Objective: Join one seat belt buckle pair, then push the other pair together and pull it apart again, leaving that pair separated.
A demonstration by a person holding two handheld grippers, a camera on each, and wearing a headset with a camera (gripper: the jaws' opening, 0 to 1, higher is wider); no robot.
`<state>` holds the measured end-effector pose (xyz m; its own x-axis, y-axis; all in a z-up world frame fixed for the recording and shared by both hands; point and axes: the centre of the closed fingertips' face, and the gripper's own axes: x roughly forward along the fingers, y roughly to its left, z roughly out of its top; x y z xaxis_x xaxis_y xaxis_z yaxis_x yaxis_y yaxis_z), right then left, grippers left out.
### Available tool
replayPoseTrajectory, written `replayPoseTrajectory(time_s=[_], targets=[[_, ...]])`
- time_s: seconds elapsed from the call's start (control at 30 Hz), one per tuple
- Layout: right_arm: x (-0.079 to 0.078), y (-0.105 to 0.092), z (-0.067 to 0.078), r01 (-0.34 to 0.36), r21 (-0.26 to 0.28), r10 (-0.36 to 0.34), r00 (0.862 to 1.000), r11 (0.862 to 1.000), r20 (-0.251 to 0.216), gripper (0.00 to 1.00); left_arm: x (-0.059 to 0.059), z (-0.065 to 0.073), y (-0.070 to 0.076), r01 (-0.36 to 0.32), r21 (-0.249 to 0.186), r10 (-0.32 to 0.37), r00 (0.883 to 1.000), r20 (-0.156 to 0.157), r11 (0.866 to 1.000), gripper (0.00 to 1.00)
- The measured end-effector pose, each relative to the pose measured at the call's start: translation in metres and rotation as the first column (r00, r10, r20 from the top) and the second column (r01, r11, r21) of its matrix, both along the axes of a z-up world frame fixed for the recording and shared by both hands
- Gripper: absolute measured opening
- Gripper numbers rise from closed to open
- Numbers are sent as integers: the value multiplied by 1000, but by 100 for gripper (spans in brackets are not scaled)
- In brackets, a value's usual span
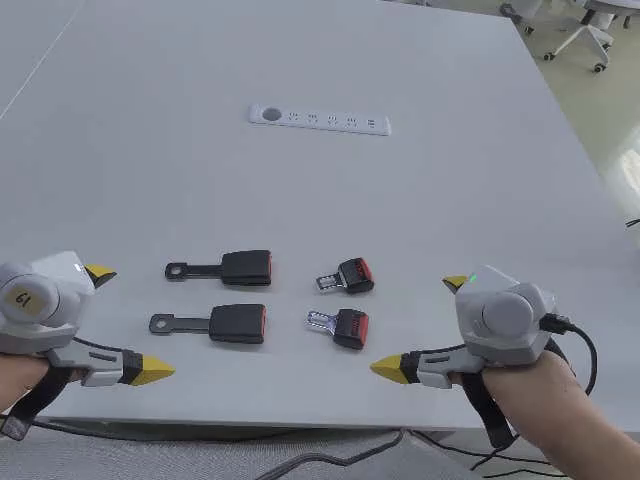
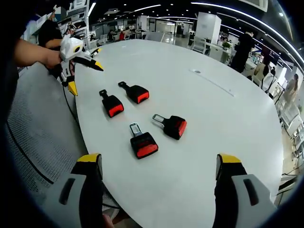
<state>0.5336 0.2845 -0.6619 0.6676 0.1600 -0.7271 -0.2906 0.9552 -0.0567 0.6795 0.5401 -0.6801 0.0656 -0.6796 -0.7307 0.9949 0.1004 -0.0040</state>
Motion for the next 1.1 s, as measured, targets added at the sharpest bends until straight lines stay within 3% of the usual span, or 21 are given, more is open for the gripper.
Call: replayPoseTrajectory(time_s=[1.1], targets=[[-4,4,-6,2,-8,-2,1000,1000,-14,100,3,3,-3,-26,-21,26,1000,-10,999,96]])
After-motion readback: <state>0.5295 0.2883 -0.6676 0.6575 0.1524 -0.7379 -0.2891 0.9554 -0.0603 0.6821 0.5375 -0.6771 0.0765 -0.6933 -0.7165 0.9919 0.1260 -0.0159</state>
